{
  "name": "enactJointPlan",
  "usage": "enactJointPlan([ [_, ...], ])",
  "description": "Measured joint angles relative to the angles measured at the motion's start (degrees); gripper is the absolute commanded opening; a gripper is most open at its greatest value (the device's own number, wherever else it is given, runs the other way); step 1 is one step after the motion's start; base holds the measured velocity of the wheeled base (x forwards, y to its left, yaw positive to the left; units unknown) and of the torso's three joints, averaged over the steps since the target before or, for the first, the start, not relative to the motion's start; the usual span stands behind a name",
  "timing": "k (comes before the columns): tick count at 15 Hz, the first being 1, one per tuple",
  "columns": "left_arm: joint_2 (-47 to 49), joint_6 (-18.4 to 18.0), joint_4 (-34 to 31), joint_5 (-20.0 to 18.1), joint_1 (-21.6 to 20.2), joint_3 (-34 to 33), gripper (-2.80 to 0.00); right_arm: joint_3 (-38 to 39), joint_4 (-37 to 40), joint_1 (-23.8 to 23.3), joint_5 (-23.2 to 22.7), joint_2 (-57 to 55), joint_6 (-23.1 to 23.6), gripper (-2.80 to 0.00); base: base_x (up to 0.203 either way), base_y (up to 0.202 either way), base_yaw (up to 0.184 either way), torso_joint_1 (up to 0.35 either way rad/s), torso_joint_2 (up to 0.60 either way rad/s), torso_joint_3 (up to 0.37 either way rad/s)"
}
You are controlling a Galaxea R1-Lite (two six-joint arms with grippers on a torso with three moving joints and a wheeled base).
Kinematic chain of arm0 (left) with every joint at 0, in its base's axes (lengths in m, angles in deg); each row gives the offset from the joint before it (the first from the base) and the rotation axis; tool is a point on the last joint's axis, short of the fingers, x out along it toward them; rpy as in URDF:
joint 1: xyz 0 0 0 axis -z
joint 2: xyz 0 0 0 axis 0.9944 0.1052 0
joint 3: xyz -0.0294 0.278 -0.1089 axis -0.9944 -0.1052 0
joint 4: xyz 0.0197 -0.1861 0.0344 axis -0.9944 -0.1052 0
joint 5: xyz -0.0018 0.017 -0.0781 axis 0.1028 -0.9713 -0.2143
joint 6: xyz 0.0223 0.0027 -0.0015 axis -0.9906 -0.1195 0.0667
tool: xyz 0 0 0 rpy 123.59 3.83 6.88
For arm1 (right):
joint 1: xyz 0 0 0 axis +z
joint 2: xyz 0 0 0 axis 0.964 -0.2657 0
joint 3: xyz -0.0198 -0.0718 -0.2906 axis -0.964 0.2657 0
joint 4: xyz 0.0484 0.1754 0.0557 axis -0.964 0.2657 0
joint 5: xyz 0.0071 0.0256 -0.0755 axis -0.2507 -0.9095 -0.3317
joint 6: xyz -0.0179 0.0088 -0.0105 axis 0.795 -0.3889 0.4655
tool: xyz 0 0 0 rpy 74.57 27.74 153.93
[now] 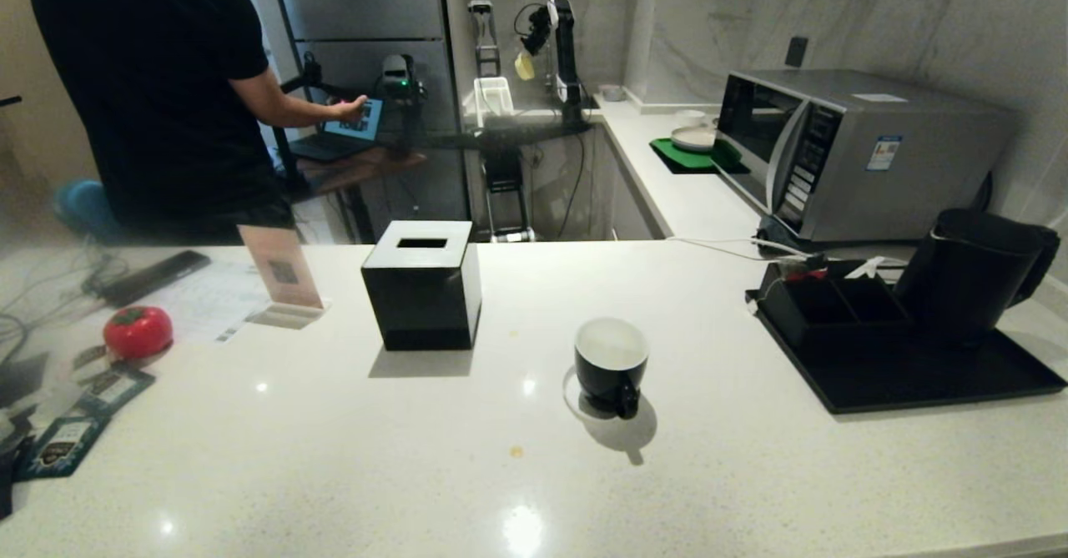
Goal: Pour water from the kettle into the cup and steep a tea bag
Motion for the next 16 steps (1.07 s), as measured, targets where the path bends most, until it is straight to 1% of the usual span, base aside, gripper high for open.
enactJointPlan([
  [16,0.0,-0.01,0.02,0.0,-0.05,0.0,-2.8,0.0,0.06,0.05,-0.01,0.0,0.01,-2.8,0.0,-0.195,0.001,0.001,0.0,0.003],
])
